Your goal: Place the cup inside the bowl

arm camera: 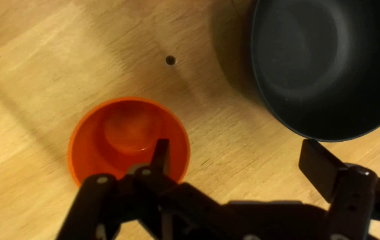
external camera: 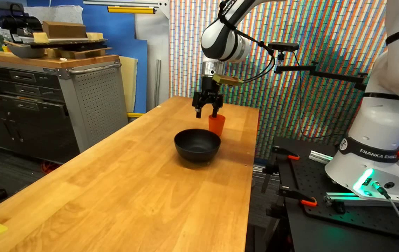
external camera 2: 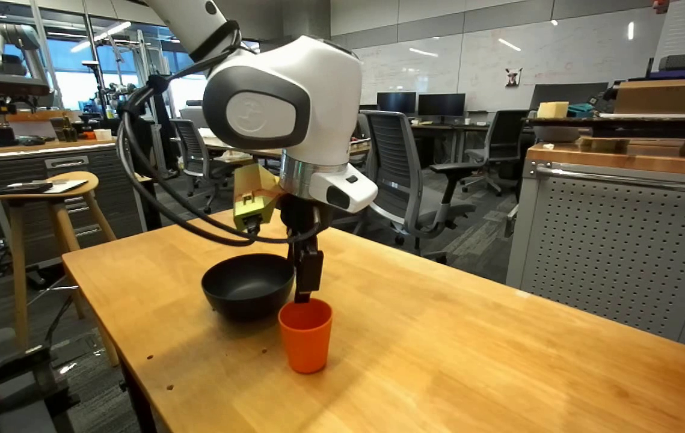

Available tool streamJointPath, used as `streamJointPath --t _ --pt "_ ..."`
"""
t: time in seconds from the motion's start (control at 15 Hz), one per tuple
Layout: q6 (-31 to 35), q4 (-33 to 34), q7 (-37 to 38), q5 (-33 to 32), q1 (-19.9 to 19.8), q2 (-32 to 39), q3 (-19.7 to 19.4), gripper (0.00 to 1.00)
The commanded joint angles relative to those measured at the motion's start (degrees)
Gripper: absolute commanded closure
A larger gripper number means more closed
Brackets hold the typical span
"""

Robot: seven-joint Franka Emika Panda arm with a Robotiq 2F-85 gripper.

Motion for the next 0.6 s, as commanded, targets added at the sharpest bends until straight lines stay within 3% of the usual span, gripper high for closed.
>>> streamJointPath --t 0.0,0.07,0.53 --pt "6.35 -2.19 -1.13 2.15 -0.55 0.78 -0.12 0.25" --pt "7.82 -2.35 -1.21 1.83 -0.61 1.42 -0.06 0.26" --pt "11.08 -2.60 -1.28 3.27 -1.83 3.18 0.93 0.81"
